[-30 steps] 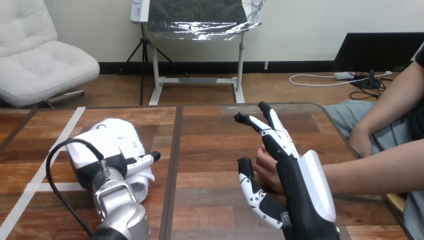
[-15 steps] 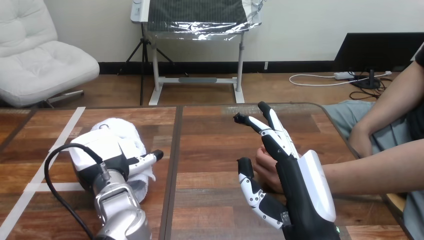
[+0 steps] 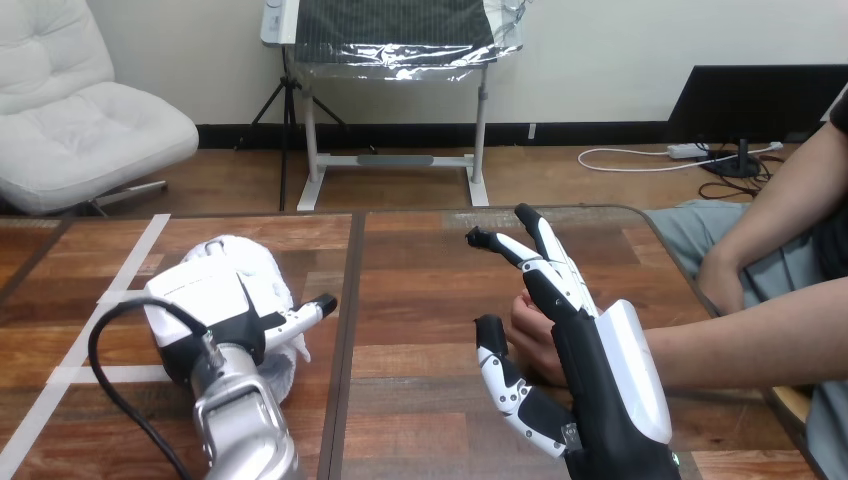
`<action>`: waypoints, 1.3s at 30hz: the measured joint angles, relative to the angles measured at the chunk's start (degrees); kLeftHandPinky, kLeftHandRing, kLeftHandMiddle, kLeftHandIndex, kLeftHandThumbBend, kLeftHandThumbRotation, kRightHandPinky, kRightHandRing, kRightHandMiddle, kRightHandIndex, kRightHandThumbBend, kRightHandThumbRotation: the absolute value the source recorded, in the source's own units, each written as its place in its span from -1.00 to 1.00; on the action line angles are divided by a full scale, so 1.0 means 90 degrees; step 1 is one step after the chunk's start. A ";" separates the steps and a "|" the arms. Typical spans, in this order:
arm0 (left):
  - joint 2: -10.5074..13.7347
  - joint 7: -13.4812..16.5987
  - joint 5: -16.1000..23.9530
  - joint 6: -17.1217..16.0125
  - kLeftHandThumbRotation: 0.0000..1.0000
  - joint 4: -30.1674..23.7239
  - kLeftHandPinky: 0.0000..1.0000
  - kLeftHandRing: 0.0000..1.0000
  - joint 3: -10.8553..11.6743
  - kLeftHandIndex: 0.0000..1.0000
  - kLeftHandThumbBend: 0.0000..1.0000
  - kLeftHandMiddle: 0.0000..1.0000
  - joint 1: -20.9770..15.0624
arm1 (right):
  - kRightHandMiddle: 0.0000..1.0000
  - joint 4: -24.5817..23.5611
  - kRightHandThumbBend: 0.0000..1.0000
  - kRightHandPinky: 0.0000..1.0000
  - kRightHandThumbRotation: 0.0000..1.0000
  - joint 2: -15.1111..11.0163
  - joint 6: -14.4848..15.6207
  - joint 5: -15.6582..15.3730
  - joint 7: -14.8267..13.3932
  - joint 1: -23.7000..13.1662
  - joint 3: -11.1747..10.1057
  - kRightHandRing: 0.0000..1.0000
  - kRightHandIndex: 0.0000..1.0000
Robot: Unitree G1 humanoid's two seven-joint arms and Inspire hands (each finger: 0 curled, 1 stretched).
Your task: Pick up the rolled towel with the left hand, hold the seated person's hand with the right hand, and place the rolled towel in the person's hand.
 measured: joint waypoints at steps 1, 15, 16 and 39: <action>-0.0002 0.0038 0.0016 0.0000 0.99 -0.0085 0.76 0.87 0.0015 0.99 0.75 0.95 0.0052 | 0.98 0.0000 -0.76 1.00 -1.00 0.0000 0.0000 0.0000 0.0000 0.0000 -0.0001 1.00 0.67; -0.0147 0.0281 0.0108 0.0141 1.00 -0.1010 0.93 0.99 0.0365 1.00 0.86 1.00 0.0498 | 0.97 0.0000 -0.75 1.00 -1.00 -0.0003 0.0000 0.0000 0.0002 -0.0001 -0.0024 1.00 0.65; -0.0158 0.0281 0.0108 0.0163 1.00 -0.1058 0.93 0.99 0.0398 1.00 0.87 1.00 0.0511 | 0.97 0.0000 -0.75 1.00 -1.00 -0.0003 0.0000 -0.0001 0.0003 -0.0001 -0.0025 1.00 0.65; -0.0218 0.0106 -0.0189 0.0403 0.97 -0.0774 0.87 0.90 0.1054 1.00 1.00 1.00 0.0416 | 0.96 0.0000 -0.74 1.00 -1.00 -0.0006 0.0000 0.0001 0.0091 -0.0004 -0.0034 0.99 0.63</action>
